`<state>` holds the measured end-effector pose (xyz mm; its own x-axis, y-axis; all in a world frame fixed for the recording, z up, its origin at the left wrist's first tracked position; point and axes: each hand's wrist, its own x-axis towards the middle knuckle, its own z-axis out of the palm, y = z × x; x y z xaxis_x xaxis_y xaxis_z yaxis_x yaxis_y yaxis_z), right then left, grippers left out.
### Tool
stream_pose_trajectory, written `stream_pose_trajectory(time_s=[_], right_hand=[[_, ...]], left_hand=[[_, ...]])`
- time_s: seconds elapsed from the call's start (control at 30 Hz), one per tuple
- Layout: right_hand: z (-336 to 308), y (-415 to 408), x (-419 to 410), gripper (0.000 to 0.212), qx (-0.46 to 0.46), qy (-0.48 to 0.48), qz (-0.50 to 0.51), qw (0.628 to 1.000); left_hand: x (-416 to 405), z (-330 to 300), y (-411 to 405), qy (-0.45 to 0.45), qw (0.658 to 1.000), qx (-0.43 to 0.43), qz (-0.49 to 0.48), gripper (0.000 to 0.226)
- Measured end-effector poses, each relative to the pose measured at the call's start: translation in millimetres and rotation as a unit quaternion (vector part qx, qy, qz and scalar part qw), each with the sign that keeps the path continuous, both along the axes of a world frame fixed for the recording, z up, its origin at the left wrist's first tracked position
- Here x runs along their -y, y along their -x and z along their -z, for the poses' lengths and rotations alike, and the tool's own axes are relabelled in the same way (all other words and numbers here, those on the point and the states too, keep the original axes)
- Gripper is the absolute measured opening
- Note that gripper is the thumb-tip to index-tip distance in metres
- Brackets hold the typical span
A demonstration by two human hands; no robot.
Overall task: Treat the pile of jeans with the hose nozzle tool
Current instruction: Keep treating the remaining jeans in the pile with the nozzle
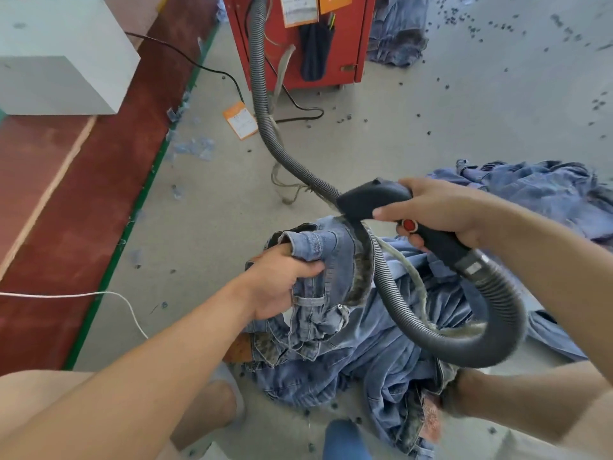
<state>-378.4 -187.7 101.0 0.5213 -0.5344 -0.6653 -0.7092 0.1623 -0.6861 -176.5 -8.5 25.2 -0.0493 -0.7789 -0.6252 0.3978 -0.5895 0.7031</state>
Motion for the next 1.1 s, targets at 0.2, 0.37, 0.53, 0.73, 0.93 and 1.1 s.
stream_pose_trajectory(time_s=[0.2,0.37,0.53,0.73,0.93,1.1], right_hand=[[-28.1,16.3,8.3,0.013,0.034,0.023,-0.093,0.995],[-19.4,7.4,-18.9,0.019,-0.038,0.063,-0.214,0.974],[-0.1,-5.6,-19.4,0.020,0.047,0.109,0.008,0.993],[-27.0,1.2,-37.5,0.026,0.000,0.184,-0.304,0.935],[-17.2,-10.4,-59.8,0.029,0.095,0.316,-0.212,0.920],[-28.5,11.3,-25.2,0.031,0.016,0.372,-0.225,0.900]], left_hand=[[11.4,-12.0,-12.5,0.004,0.980,-0.163,-0.117,0.051],[15.3,-11.1,-15.6,0.040,0.964,-0.225,-0.138,0.078],[10.9,-7.3,-12.3,0.053,0.968,-0.218,-0.111,0.079],[21.1,-19.0,-16.3,0.057,0.962,-0.228,-0.141,0.081],[25.9,-20.5,-12.2,0.011,0.969,-0.207,-0.136,0.070],[31.7,-34.6,-22.1,0.042,0.950,-0.272,-0.147,0.076]])
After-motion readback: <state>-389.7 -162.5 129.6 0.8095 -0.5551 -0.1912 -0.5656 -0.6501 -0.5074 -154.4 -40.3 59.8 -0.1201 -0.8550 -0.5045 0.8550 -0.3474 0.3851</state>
